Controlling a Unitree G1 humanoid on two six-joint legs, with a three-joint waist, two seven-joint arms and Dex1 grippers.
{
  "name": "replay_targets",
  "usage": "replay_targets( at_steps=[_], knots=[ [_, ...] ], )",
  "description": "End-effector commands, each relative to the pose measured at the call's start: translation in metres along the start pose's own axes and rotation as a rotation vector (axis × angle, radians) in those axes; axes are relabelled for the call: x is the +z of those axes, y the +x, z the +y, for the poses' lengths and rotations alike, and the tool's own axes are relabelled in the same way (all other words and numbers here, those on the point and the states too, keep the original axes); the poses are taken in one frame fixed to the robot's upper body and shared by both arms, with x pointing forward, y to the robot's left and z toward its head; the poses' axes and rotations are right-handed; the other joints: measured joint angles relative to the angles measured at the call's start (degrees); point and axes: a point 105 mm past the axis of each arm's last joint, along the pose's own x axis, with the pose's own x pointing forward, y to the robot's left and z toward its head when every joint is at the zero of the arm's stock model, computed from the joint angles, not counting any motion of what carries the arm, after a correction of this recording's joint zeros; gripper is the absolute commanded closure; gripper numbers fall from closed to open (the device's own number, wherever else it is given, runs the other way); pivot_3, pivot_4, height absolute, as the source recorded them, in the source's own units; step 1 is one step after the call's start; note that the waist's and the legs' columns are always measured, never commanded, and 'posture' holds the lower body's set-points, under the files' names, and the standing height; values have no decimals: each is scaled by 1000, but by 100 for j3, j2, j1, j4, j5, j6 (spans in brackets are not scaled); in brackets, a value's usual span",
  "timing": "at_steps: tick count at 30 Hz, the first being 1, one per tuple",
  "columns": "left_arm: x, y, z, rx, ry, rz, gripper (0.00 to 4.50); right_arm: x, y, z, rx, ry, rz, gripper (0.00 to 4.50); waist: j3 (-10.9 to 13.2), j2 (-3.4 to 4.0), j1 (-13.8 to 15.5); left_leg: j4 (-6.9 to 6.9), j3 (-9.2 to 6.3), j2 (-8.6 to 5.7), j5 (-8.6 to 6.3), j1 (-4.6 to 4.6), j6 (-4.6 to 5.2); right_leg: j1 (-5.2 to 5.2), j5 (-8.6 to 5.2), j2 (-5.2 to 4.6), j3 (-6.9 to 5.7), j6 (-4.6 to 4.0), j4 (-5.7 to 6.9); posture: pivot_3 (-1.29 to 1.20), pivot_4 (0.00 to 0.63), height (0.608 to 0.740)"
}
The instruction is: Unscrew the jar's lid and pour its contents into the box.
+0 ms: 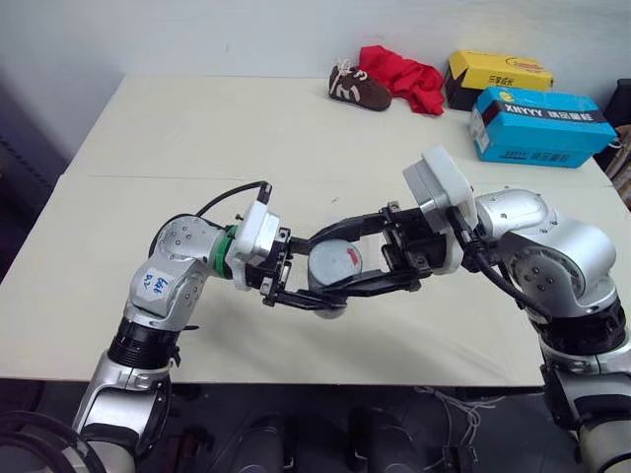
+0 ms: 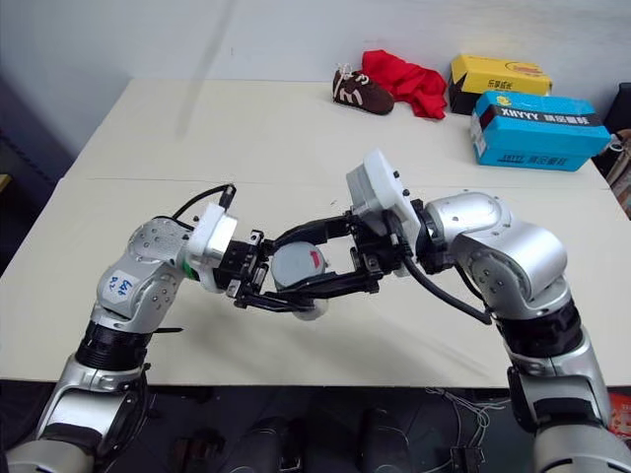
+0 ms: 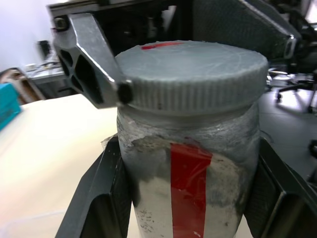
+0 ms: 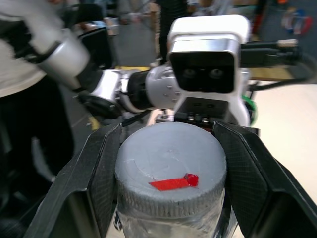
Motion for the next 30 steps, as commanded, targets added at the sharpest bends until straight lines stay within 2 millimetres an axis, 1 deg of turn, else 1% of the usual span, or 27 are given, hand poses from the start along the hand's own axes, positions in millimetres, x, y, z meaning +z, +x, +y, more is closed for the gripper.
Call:
replay_targets(
  at_steps=[1, 3, 4, 5, 6, 7, 11, 13, 15, 18, 22, 26, 30],
  knots=[
    [11, -2, -4, -8, 43, -28, 2148, 10, -8, -16, -102, -79, -47, 1994, 0, 0, 0, 0, 0, 0, 1, 0, -1, 0, 0, 0, 0, 0, 0, 0, 150, 740],
    [7, -10, 2, 47, 11, -7, 2148, 10, -13, -19, -158, -114, -64, 1246, 0, 0, 6, 0, 0, 1, 1, 0, -2, 0, 0, 0, -1, 0, 1, 0, 150, 740],
    [6, -15, 5, 76, -9, 1, 2148, 9, -17, -17, -167, -85, -61, 866, 0, 0, 9, 0, 0, 1, 1, 1, -2, 0, 0, -1, 0, 0, 3, 0, 150, 740],
    [4, -19, 8, 112, -36, 4, 2148, 12, -20, -17, -191, -109, -74, 677, 0, 0, 24, 1, -1, 1, 1, 0, -2, 1, 0, -1, -2, 0, 2, 0, 150, 740],
    [4, -23, 11, 158, -54, 1, 2148, 14, -24, -17, -214, -101, -85, 272, 0, 0, 29, 1, -3, -2, 1, -1, -1, 1, 0, -4, -3, 0, 2, 0, 150, 740],
    [3, -26, 14, 189, -63, -2, 2148, 15, -26, -16, -227, -92, -90, 34, 0, 0, 35, 2, -4, -6, 1, -1, -1, 2, 0, -8, -4, 0, 2, 0, 150, 740],
    [1, -28, 24, 302, -73, -7, 2148, 20, -28, -18, -314, -105, -127, 34, 0, 0, 20, 2, -6, -10, 0, -2, 3, 2, 1, -14, -5, 1, 2, 0, 150, 740],
    [-1, -26, 33, 363, -54, -7, 2148, 15, -23, -21, -356, -100, -111, 34, 0, 0, 20, 1, -8, -7, 0, -2, 1, 3, 0, -11, -7, 1, 2, 0, 150, 740],
    [-2, -23, 38, 389, -35, 3, 2148, 10, -18, -25, -389, -80, -92, 34, 0, 0, 19, 1, -8, -7, 2, -2, -1, 3, 0, -10, -7, 1, 4, 0, 150, 740],
    [-6, -16, 38, 373, -23, 15, 2148, 7, -13, -32, -431, -93, -74, 34, 0, 0, 15, 2, -4, -7, 2, -1, -2, 2, 0, -9, -5, 1, 4, 0, 150, 740],
    [-13, -12, 38, 366, -23, 21, 2148, 3, -12, -42, -482, -103, -55, 34, 0, 0, 15, 1, -3, -7, 3, -1, -2, 1, 0, -6, -5, 1, 5, 0, 150, 740],
    [-13, -9, 39, 366, -22, 14, 2148, -2, -5, -45, -454, -116, -38, 34, 0, 0, 11, 1, -2, -6, 3, -1, -2, 1, 0, -5, -5, 1, 4, 0, 150, 740],
    [-13, -6, 40, 366, -17, 11, 2148, -4, -1, -53, -449, -120, -30, 34, 0, 0, 7, 1, -2, -6, 3, -1, -2, 1, 0, -5, -5, 1, 4, 0, 150, 740]
  ],
)
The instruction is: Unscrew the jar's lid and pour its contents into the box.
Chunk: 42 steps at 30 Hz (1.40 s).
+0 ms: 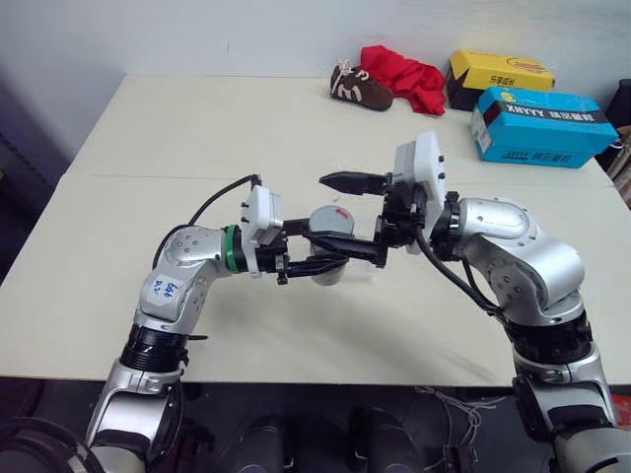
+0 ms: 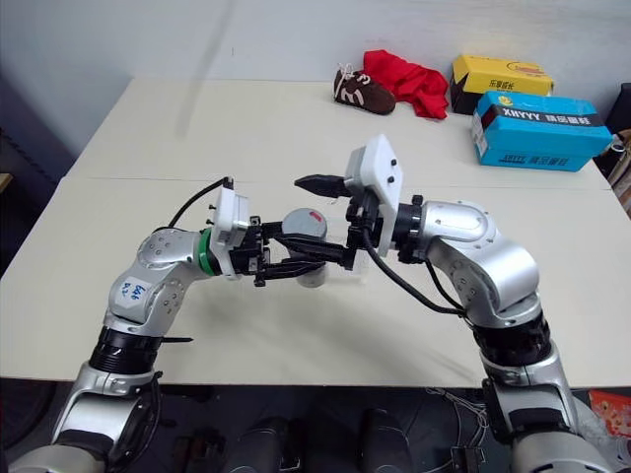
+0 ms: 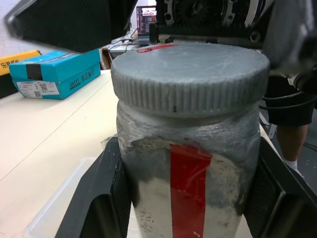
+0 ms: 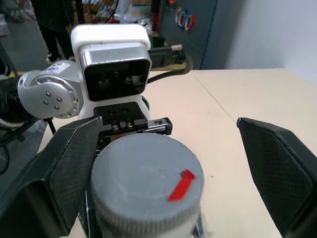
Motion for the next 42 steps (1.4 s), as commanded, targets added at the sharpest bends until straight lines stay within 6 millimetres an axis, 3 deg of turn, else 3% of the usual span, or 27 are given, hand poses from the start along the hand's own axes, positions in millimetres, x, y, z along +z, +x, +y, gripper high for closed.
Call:
replay_targets(
  at_steps=[1, 7, 10, 21, 32, 36, 42],
  knots=[
    [10, 5, 0, -11, 54, -18, 2148, 8, 5, -2, 12, -41, -23, 34, 0, 0, -1, 0, 0, 0, 0, 0, 0, 0, 0, 0, 0, 0, 0, 0, 150, 740],
    [8, 0, -4, -11, 61, -6, 2148, 6, 3, -8, -2, -17, -26, 34, 0, 0, 3, 0, -1, 0, 0, 0, 0, 0, 0, 0, -1, 0, 0, 0, 150, 740],
    [7, -3, -6, -10, 63, -2, 2148, 9, -3, -16, -46, 55, -66, 34, 0, 0, -2, 0, -1, 0, 0, 0, 0, 0, 0, -1, 0, 0, 2, 0, 150, 740],
    [6, -4, -4, -8, 80, 7, 2148, -6, -34, -27, -60, 47, 6, 34, 0, 0, 1, 0, -1, 0, -1, 0, 1, 1, 0, -1, -1, 0, 0, 0, 150, 740],
    [5, -6, -2, 6, 80, 8, 2148, -6, -53, -14, 16, 78, -28, 34, 0, 0, 11, 0, -1, 0, -1, 0, 2, 1, 0, -3, -2, 0, -2, 0, 150, 740],
    [5, -6, -1, 15, 78, 9, 2148, 7, -49, -1, 89, 93, -98, 34, 0, 0, 1, 0, 0, 1, 0, 1, 1, 1, 0, -2, -1, 0, 0, 0, 150, 740],
    [5, -5, -2, 20, 67, 5, 2148, 17, -15, 9, 100, 33, -83, 34, 0, 0, -4, 0, -1, 4, 1, 3, -1, 1, 0, -2, 1, 0, 1, 0, 150, 740]
  ],
)
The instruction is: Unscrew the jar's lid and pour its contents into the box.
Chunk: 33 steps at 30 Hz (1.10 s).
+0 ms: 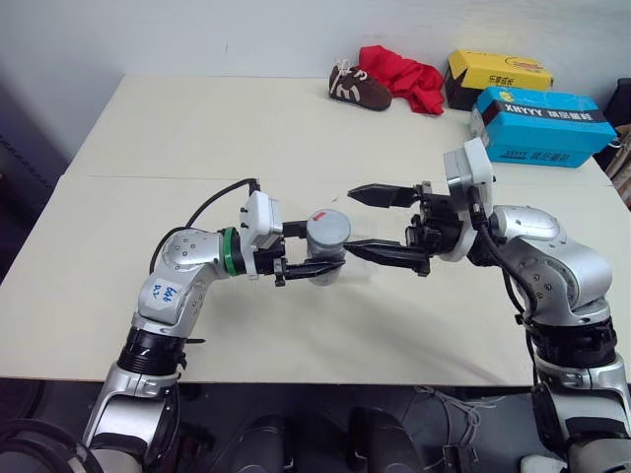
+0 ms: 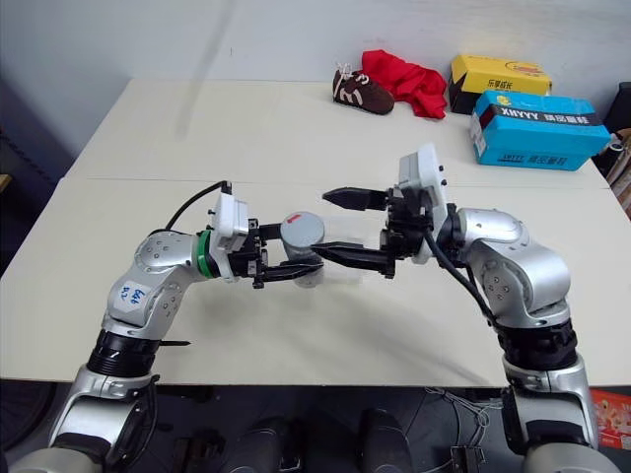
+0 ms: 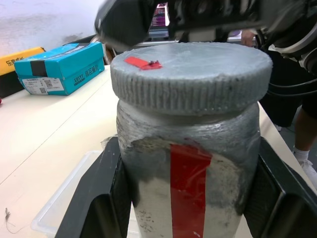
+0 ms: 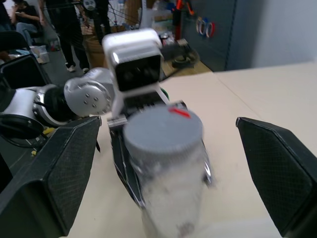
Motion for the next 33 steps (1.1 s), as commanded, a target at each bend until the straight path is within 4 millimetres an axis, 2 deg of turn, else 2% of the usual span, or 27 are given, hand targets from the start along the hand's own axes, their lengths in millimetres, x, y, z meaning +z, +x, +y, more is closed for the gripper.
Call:
replay_targets(
  at_steps=[1, 5, 13, 27, 33],
  knots=[
    [9, 2, -4, -4, 31, -31, 2148, 9, 21, 0, -23, -76, 17, 34, 0, 0, -1, 0, 0, 0, 0, 1, -1, 0, 0, -1, 0, 0, 1, 0, 150, 740],
    [9, 3, -5, -14, 25, -33, 2148, 4, 32, -5, -44, -96, 40, 34, 0, 0, 20, 0, -3, -1, 1, -1, -2, -1, 0, -1, -2, 0, 2, 0, 150, 740],
    [9, 7, -5, -14, 23, -40, 2148, -2, 37, -12, -77, -105, 60, 34, 0, 0, 4, 0, -2, -6, -1, -3, 2, 0, 0, -2, -5, 0, 0, 0, 150, 740],
    [7, 4, -4, -10, 17, -37, 2148, -13, 13, -22, -119, -92, 104, 34, 0, 0, 5, 0, -2, -5, -1, -3, 1, 0, 0, -1, -4, 0, 0, 0, 150, 740],
    [5, 0, -4, 2, 11, -31, 2148, -11, 10, -12, -78, -49, 71, 34, 0, 0, 4, 0, -1, -5, -1, -2, 1, 0, 0, -1, -4, 0, 1, 0, 150, 740]
  ],
)
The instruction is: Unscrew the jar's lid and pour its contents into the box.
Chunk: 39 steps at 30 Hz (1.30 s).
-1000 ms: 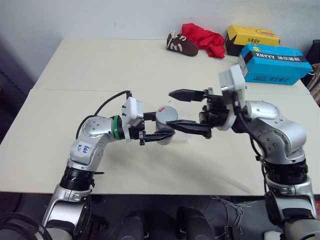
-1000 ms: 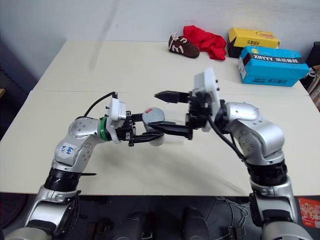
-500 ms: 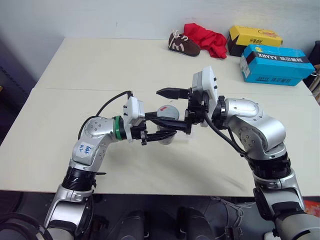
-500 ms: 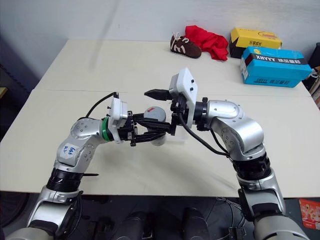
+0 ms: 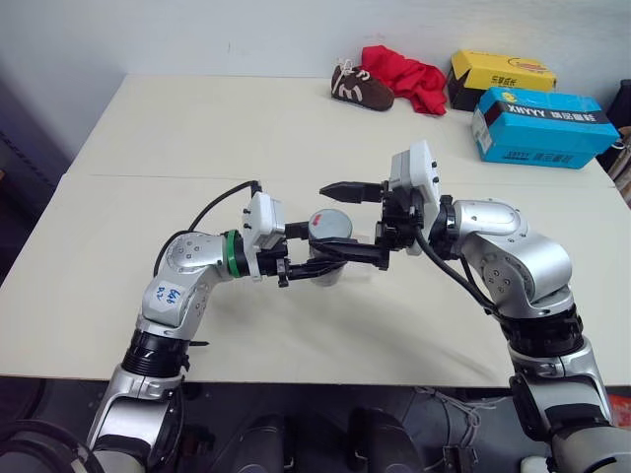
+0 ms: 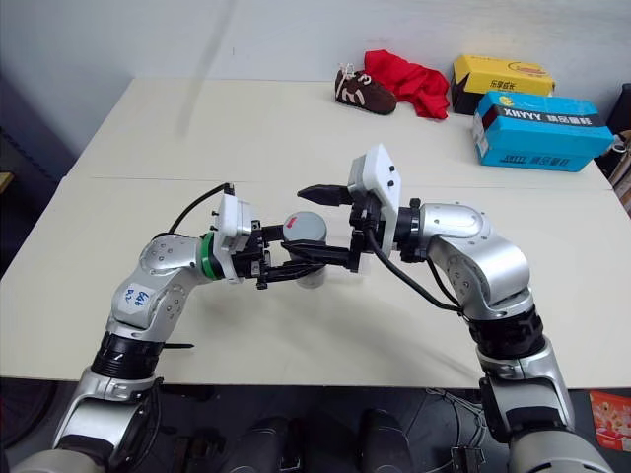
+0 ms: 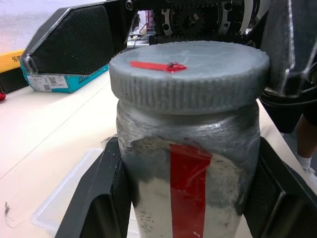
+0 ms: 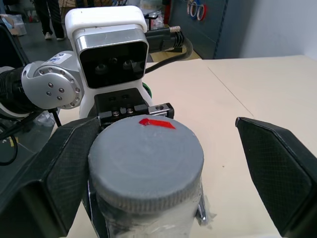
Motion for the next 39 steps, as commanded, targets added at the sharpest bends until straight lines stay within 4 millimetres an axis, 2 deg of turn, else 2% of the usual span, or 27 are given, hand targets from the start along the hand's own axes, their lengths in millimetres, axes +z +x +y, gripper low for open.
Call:
replay_targets(
  at_steps=[1, 12, 22, 25, 29, 34, 36, 39],
  knots=[
    [9, -2, -4, -14, 42, -22, 2148, 12, -9, 3, 9, -17, -44, 34, 0, 0, 0, 0, 0, 0, 0, 0, 0, 0, 0, 0, 0, 0, 0, 0, 150, 740],
    [8, -2, -5, -16, 40, -18, 2148, 7, -11, 15, 75, -8, -58, 34, 0, 0, 4, 0, 0, 0, 0, 0, 0, 0, 0, -1, 1, 0, -1, 0, 150, 740],
    [9, 1, -5, -23, 39, -22, 2148, 10, 5, 19, 80, -25, -56, 34, 0, 0, 1, 0, 0, 0, 0, 0, 0, 0, 0, -1, 1, 0, 0, 0, 150, 740],
    [9, 1, -5, -24, 41, -23, 2148, 13, 8, 17, 74, -29, -60, 634, 0, 0, 0, 0, 0, 0, 0, 0, 0, 0, 0, -1, 1, 0, 0, 0, 150, 740],
    [9, 2, -6, -26, 42, -24, 2148, 15, 8, 15, 66, -33, -64, 1975, 0, 0, 8, 0, -1, -1, 0, 0, 0, 0, 0, -3, 0, 0, -1, 0, 150, 740],
    [10, 1, -5, -25, 46, -26, 2148, 24, 3, 15, 75, 31, -133, 1999, 0, 0, 0, 0, -1, 0, 0, 0, 0, 0, 0, -2, 0, 0, 0, 0, 150, 740],
    [10, -1, -4, -24, 48, -25, 2148, 43, -4, 13, 77, 197, -271, 1999, 0, 0, 0, 0, -1, 0, 0, 0, 0, 0, 0, -2, 1, 0, 0, 0, 150, 740],
    [11, -5, -2, -23, 53, -25, 2148, 52, -21, 10, 69, 359, -359, 1999, 1, 2, 6, 0, -4, 1, 0, 0, 0, 0, 1, -4, 1, -1, 2, 0, 150, 740]
  ],
)
